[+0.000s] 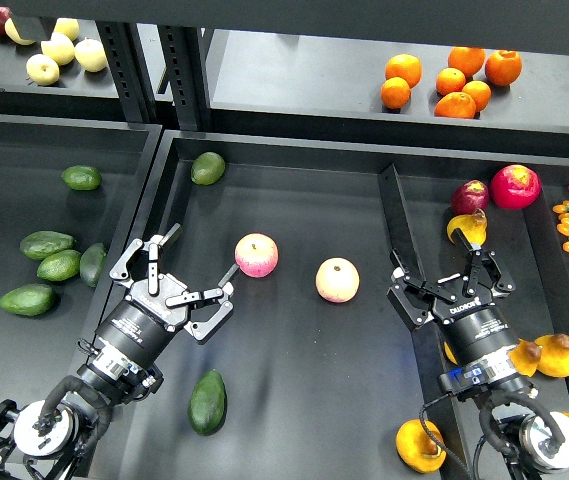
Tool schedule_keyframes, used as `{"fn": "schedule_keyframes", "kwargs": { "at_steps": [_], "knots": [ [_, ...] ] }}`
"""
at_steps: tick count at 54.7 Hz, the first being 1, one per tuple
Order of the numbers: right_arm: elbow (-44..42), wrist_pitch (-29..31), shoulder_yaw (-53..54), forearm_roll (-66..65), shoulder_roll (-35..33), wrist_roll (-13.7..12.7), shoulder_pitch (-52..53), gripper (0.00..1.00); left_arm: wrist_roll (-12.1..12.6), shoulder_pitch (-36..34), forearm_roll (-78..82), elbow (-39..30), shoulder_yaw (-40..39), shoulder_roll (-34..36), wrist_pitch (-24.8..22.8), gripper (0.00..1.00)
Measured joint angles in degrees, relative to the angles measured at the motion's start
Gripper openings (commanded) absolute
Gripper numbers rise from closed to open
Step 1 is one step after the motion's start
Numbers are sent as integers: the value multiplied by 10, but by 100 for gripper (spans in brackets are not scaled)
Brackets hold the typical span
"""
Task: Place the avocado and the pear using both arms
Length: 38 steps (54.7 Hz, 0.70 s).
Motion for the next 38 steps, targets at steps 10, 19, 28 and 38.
{"fn": "schedule_keyframes", "kwargs": {
  "at_steps": [10, 19, 28, 38],
  "knots": [
    [0, 0, 2, -1, 0, 0, -7, 100, -1, 1, 0, 0, 4, 0, 0, 100],
    [-1, 0, -2, 0, 0, -1, -5, 100, 0, 2, 0, 2, 5, 0, 0, 100],
    [-5, -2, -3, 0, 0, -2, -3, 100, 2, 1, 1, 4, 7, 0, 0, 100],
    [-8, 2, -2, 0, 0, -2, -10, 100, 6, 0, 1, -1, 13, 0, 0, 100]
  ]
}}
